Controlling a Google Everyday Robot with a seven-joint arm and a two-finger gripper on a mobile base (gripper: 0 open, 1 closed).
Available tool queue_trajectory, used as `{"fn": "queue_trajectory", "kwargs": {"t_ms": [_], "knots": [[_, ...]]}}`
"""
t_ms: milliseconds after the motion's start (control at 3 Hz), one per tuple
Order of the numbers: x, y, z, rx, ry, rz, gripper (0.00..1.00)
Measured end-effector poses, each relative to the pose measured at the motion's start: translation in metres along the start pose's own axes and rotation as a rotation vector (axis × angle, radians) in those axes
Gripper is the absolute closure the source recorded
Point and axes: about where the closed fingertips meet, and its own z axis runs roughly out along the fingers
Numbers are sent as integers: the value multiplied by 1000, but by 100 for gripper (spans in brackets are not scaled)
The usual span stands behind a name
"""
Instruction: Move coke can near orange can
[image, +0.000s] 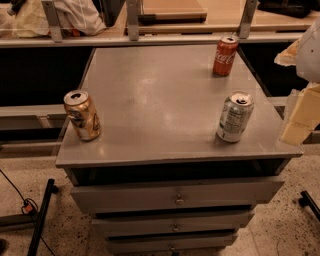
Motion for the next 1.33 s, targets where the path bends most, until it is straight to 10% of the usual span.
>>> {"fn": "queue_trajectory", "kwargs": {"t_ms": [667,1333], "knots": [[3,-9,-3,10,-3,38,0],[-11,-118,9,117,-102,155,0]]}}
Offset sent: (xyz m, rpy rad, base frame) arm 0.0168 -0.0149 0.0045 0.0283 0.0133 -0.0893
